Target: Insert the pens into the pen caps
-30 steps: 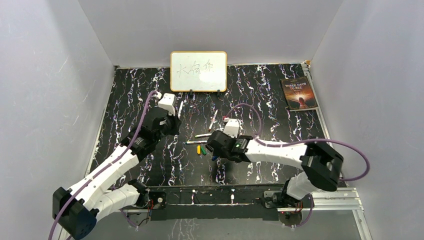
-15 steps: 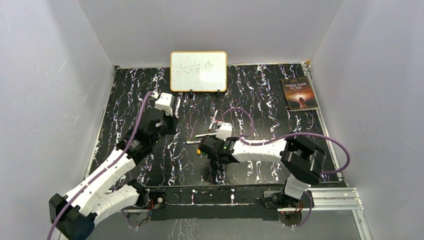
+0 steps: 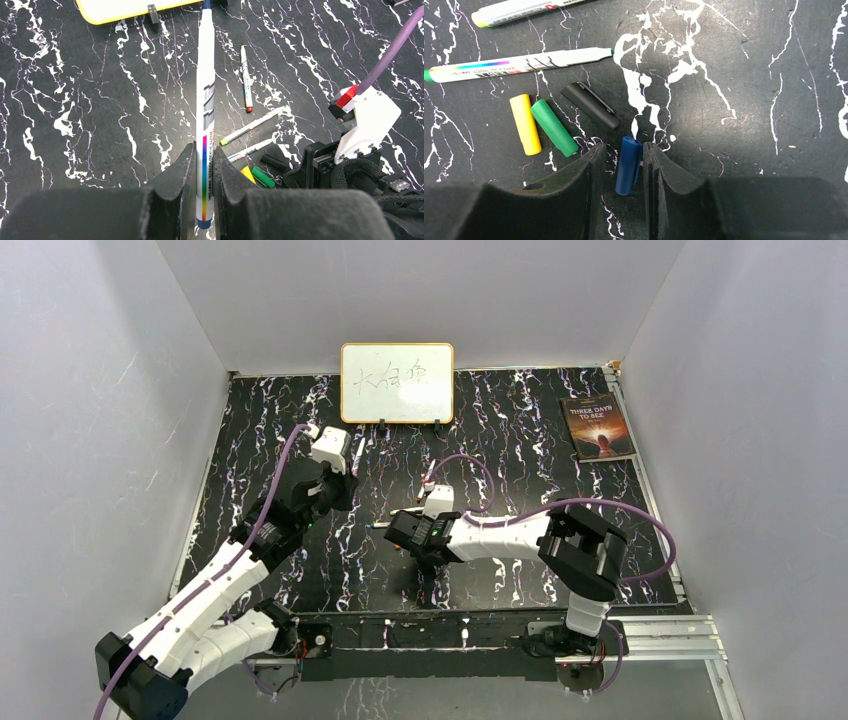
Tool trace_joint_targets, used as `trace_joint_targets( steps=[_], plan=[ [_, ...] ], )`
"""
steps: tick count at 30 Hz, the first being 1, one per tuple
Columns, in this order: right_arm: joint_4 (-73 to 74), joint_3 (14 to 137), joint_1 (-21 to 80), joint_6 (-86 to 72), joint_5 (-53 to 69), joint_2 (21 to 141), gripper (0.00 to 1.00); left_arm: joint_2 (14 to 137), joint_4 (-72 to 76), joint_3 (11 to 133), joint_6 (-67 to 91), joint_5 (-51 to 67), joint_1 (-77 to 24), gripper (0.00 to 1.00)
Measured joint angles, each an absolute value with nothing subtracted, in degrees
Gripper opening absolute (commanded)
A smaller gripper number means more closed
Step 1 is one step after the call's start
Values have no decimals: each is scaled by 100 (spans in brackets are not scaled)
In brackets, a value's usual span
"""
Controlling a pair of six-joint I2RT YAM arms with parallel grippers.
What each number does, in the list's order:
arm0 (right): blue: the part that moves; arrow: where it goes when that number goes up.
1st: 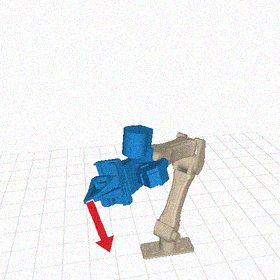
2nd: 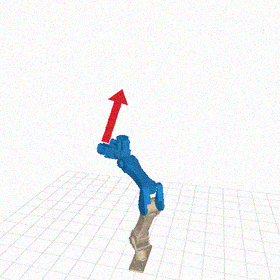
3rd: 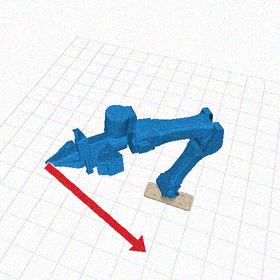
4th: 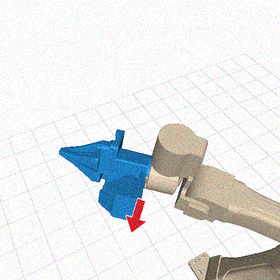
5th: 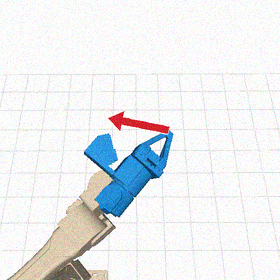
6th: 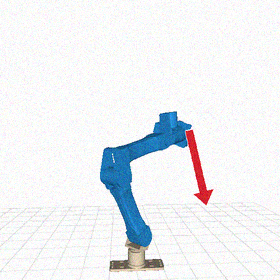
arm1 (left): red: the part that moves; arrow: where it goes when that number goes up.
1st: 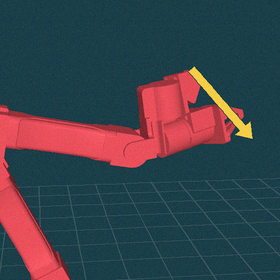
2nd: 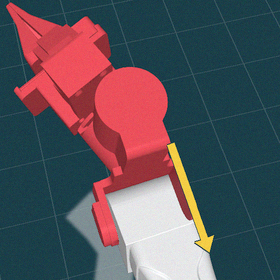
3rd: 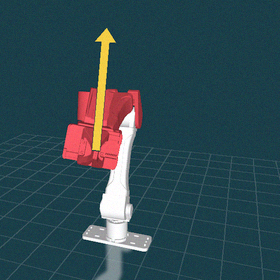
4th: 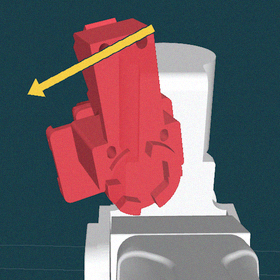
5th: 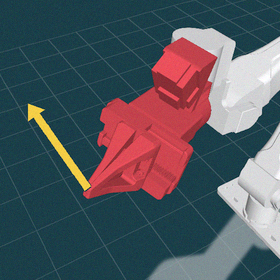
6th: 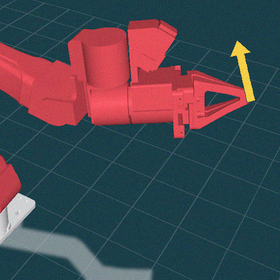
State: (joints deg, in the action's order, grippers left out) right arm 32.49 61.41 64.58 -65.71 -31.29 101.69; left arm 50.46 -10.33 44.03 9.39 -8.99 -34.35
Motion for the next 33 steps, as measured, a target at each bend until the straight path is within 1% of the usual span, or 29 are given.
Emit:
trace_joint_targets(
  steps=[2, 5, 7, 9, 12, 17, 21, 25, 33],
  plan=[
    [3284, 6143, 6473, -6578, -3142, 10171, 30, 5026, -1033, 4403, 917, -888, -3435, 0],
    [3400, 6195, 6532, -6584, -3221, 10210, 35, 5015, -1033, 4403, 895, -862, -3435, 0],
    [3498, 6259, 6611, -6582, -3288, 10256, 35, 5015, -1033, 4403, 895, -854, -3435, 0],
    [3588, 6309, 6705, -6580, -3323, 10289, 35, 5015, -1033, 4403, 895, -847, -3435, 0],
    [3647, 6366, 6820, -6576, -3411, 10368, 30, 5015, -1033, 4403, 895, -834, -3435, 0],
    [3704, 6401, 6869, -6589, -3481, 10405, 29, 4993, -1037, 4401, 895, -832, -3435, 0],
    [3704, 6401, 6869, -6602, -3500, 10405, 38, 4954, -1037, 4390, 895, -832, -3435, 0],
    [3686, 6399, 6866, -6615, -3505, 10405, 40, 4952, -1037, 4390, 897, -812, -3435, 0],
    [3669, 6394, 6781, -6613, -3516, 10403, 29, 4952, -1037, 4379, 895, -742, -3435, 0]
  ],
)
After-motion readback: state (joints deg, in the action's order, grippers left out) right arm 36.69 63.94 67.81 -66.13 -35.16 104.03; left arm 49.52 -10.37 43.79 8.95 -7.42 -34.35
